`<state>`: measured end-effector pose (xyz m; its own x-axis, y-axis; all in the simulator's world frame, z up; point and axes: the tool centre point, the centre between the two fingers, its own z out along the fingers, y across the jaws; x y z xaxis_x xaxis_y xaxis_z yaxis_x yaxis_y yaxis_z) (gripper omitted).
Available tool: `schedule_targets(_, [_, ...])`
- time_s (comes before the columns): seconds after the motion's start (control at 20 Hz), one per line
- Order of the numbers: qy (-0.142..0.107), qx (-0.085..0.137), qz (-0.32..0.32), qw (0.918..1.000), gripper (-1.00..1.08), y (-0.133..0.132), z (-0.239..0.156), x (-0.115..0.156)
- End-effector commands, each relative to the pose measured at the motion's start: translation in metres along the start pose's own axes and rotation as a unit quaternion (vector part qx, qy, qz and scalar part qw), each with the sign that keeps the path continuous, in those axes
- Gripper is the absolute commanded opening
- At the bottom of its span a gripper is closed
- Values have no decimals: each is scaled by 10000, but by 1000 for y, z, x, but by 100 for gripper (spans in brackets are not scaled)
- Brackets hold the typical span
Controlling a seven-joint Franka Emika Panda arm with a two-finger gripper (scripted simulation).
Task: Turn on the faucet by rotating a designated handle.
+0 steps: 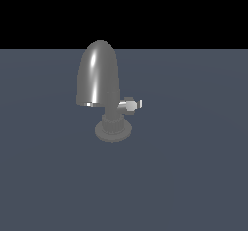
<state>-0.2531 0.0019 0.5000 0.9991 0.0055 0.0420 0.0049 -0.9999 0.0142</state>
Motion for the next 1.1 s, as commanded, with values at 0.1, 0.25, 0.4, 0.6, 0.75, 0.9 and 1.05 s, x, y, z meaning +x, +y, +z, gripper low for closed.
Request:
schedule_targets(0.1, [-8,3,7,10000,-100,0,0,0])
schedule_targets(0.25, [-51,22,46,10000,-100,-1,0,3])
schedule_targets(0.4, [-132,55,118,9998,-100,-2,1,7])
schedule_targets(0.6, [-299,125,268,9991,-100,-4,3,16])
schedule_targets(0.75, [-470,197,421,9978,-100,-5,4,26])
schedule_targets(0.9, [-682,286,611,9954,-100,-7,7,37])
schedule_targets(1.05, [-934,391,836,9913,-100,-9,11,51])
